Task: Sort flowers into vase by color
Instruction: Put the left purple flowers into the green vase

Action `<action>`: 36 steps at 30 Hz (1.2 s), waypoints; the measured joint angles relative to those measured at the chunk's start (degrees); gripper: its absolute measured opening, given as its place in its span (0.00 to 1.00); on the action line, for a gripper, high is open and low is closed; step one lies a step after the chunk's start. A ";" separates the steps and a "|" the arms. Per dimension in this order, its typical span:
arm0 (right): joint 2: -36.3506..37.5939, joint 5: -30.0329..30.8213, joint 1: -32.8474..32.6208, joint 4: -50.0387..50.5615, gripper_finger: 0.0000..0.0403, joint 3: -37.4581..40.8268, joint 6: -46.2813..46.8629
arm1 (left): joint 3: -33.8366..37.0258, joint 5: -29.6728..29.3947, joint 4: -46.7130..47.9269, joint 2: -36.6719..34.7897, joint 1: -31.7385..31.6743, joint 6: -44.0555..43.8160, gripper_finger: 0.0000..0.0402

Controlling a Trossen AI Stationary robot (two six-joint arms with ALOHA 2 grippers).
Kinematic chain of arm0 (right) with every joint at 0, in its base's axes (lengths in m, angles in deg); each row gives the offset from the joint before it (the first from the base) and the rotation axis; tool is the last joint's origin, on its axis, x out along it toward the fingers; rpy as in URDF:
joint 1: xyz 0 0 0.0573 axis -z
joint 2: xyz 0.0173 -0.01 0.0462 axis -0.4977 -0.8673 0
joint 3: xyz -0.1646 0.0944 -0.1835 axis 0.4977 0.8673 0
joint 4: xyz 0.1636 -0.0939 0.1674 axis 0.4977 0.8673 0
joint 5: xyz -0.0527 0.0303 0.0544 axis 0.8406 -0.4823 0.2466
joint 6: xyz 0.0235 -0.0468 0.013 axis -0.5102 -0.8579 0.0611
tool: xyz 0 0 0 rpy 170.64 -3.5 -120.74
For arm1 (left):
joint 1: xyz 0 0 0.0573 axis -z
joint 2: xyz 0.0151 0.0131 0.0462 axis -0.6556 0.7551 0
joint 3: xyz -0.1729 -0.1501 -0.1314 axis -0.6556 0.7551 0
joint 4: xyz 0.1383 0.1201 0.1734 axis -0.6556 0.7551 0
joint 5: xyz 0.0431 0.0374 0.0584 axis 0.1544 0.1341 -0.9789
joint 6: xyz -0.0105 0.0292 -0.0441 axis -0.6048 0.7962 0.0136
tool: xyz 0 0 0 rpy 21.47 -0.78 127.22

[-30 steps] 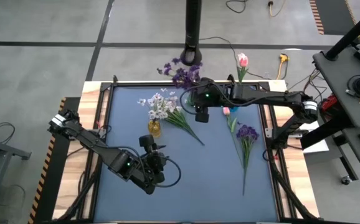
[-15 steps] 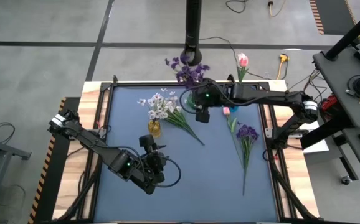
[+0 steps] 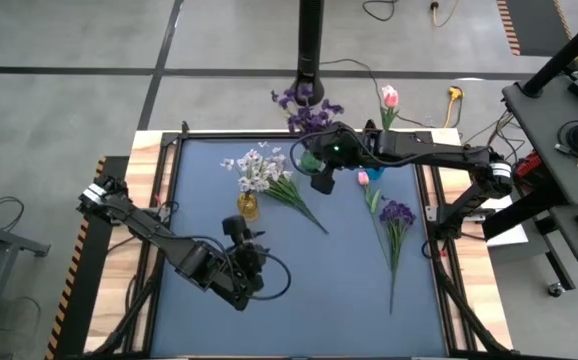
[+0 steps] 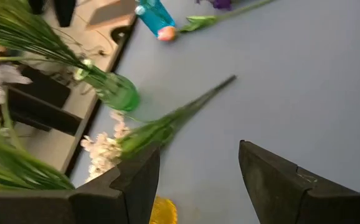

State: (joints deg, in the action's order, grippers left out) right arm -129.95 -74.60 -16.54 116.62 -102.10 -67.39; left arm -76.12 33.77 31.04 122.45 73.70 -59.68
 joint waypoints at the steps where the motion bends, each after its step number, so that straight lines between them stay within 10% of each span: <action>1: 0.00 -0.16 0.04 -0.15 0.91 0.00 0.41 | 0.00 -0.90 0.02 0.00 0.00 0.00 0.50; 14: -1.25 -0.25 1.52 -5.81 0.91 1.64 1.98 | 0.00 -1.61 -4.68 0.00 0.02 3.10 0.50; 24: -1.25 -0.25 1.52 -6.15 0.91 1.64 0.12 | 0.02 -1.48 -37.35 1.43 0.02 27.56 0.50; 36: -1.25 -0.79 1.67 -5.54 0.91 1.66 0.56 | 0.02 -5.93 -40.99 5.18 -1.73 24.16 0.50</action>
State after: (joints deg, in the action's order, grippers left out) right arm -131.21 -75.39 -14.87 111.07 -100.44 -66.83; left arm -76.10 27.84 -9.95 127.63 71.97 -35.51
